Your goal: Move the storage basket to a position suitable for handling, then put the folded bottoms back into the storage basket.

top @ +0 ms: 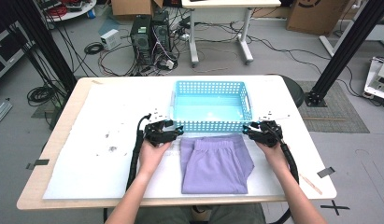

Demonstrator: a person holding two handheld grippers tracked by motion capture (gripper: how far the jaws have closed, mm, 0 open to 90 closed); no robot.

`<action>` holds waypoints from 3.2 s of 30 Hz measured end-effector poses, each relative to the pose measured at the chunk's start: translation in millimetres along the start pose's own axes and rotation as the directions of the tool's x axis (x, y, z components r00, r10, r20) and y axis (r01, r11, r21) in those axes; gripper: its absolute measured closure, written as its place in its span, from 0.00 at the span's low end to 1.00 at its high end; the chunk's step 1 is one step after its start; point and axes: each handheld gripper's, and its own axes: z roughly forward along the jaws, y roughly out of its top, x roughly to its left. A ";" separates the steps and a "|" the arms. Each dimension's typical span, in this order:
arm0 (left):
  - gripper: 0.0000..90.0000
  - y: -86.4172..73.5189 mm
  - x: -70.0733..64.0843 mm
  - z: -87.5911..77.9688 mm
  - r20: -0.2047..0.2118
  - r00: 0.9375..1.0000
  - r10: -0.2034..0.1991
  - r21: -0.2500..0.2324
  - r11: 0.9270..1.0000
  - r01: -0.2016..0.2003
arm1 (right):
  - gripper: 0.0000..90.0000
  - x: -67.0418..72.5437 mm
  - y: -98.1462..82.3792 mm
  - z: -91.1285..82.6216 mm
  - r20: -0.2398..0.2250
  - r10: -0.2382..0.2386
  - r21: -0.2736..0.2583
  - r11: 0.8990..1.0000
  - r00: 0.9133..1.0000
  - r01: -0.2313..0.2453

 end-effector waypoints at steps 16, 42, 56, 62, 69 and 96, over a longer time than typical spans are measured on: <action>0.34 -1.3 7.0 -16.2 -0.067 0.998 0.009 -0.034 0.999 -0.011 | 0.42 -16.5 -5.4 -19.3 -0.050 0.107 -0.101 0.989 0.993 -0.111; 0.30 -12.6 19.4 -81.6 -0.055 0.998 -0.010 -0.223 0.975 -0.002 | 0.24 -20.7 -20.2 -52.4 -0.128 0.067 -0.178 0.980 0.990 -0.089; 0.35 -13.1 -8.4 -89.8 -0.009 0.999 0.039 -0.246 0.968 -0.040 | 0.24 3.9 -28.5 -73.7 -0.077 -0.019 -0.214 0.977 0.997 0.002; 0.32 -15.4 -27.9 -97.8 0.013 0.999 0.049 -0.217 0.975 -0.045 | 0.24 5.4 -37.8 -81.7 -0.089 0.003 -0.207 0.978 0.996 -0.021; 0.31 -29.2 -40.0 -101.6 0.096 0.995 -0.009 -0.126 0.992 0.021 | 0.24 13.4 -46.6 -87.7 -0.096 -0.002 -0.212 0.977 0.995 -0.019; 0.36 -50.6 -92.7 -69.2 0.059 0.996 -0.066 0.116 0.991 0.059 | 0.24 79.2 -65.9 -69.6 -0.117 0.062 0.007 0.998 0.991 -0.062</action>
